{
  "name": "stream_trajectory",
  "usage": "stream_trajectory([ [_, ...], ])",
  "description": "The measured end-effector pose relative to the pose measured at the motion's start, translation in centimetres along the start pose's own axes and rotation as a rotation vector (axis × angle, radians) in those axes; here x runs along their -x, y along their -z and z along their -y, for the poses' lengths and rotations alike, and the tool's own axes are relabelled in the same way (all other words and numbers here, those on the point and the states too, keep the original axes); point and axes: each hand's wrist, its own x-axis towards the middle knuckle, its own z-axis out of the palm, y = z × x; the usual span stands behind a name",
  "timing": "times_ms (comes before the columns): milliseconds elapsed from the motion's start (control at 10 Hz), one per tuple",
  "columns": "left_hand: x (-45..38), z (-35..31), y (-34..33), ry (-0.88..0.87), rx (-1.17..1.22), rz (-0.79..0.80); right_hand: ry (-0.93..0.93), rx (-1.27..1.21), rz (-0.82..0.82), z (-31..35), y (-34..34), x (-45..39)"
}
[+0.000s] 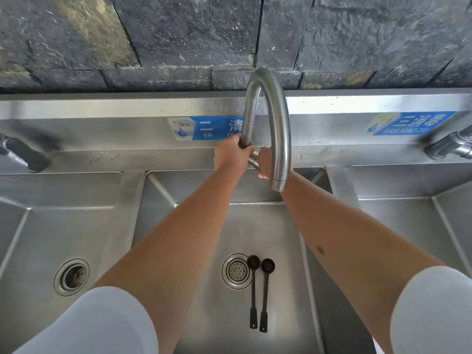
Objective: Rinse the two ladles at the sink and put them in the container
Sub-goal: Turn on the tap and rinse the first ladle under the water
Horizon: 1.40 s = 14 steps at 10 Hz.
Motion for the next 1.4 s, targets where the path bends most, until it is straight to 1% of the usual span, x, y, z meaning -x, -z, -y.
stream_trajectory([
  [200, 0.0, -0.1, 0.1, 0.011, 0.021, 0.002, -0.056, -0.017, 0.021, -0.5, -0.4, -0.6],
  [300, 0.1, -0.3, 0.2, 0.011, 0.017, -0.006, -0.042, -0.011, 0.004, -0.7, -0.3, -0.8],
  [500, 0.1, -0.4, 0.5, 0.029, 0.02, 0.003, -0.041, -0.076, -0.002, -1.1, -0.1, -0.8],
  [700, 0.5, 0.1, 0.6, 0.079, 0.12, 0.051, -0.011, -0.099, 0.003, -1.7, 0.2, -0.8],
  [800, 2.0, 2.0, 0.1, 0.224, 0.331, 0.107, -0.03, -0.028, 0.028, -2.4, -0.2, -0.1],
  [900, 6.3, 5.7, -1.5, 0.342, 0.344, 0.096, -0.035, 0.079, -0.004, -5.2, -0.8, 2.2],
  [1000, 12.0, 10.4, -4.1, 0.475, 0.311, 0.191, -0.079, 0.249, 0.045, -10.5, -1.8, 5.2],
  [1100, 17.1, 14.2, -6.7, 0.649, 0.313, 0.318, -0.216, 0.304, 0.145, -17.2, -3.5, 7.5],
  [1200, 20.1, 16.5, -9.1, 0.73, 0.354, 0.395, -0.277, 0.348, 0.203, -23.5, -5.1, 8.9],
  [1300, 21.9, 17.8, -11.1, 0.705, 0.335, 0.44, -0.37, 0.291, 0.133, -28.2, -6.2, 9.8],
  [1400, 23.3, 19.3, -12.8, 0.681, 0.226, 0.444, -0.45, 0.26, 0.051, -31.7, -6.7, 10.4],
])
